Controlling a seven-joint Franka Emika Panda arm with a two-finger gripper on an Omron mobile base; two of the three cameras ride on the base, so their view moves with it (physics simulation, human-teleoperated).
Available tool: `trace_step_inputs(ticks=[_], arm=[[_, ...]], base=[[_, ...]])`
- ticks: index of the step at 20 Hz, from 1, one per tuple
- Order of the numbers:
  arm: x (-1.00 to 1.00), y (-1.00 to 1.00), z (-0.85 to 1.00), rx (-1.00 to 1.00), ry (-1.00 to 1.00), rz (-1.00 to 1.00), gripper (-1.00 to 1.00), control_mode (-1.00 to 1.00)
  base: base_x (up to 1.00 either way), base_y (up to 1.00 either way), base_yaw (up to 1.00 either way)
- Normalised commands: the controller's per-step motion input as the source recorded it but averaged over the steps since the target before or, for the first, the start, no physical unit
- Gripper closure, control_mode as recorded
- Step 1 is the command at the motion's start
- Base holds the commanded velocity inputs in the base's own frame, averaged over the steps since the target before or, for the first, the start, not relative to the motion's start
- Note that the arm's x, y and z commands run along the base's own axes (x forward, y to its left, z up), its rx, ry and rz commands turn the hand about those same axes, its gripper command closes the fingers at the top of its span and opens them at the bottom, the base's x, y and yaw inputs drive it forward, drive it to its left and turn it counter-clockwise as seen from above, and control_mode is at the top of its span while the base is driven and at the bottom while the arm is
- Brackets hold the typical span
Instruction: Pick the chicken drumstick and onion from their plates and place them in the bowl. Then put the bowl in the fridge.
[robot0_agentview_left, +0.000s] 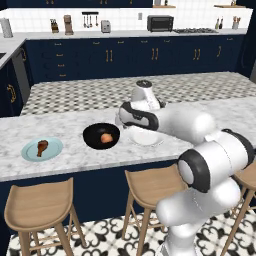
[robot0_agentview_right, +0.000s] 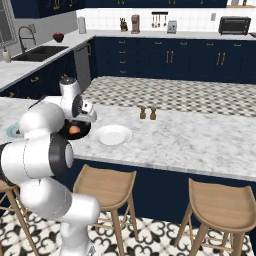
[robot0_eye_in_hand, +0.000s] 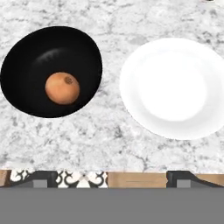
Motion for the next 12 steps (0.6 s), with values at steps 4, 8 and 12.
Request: trace_step_inputs(ticks=[4, 8, 12], arm=[[-0.97, -1.0, 0.09, 0.04, -0.05, -0.02, -1.0, -1.0], [-1.0, -0.63, 0.0, 0.0, -0.09, -0.02, -1.0, -1.0], [-0.96, -0.09, 0.22, 0.0, -0.06, -0.08, -1.0, -1.0]], base=[[0.0, 0.0, 0.0], [0.0, 0.0, 0.0], [0.0, 0.0, 0.0]])
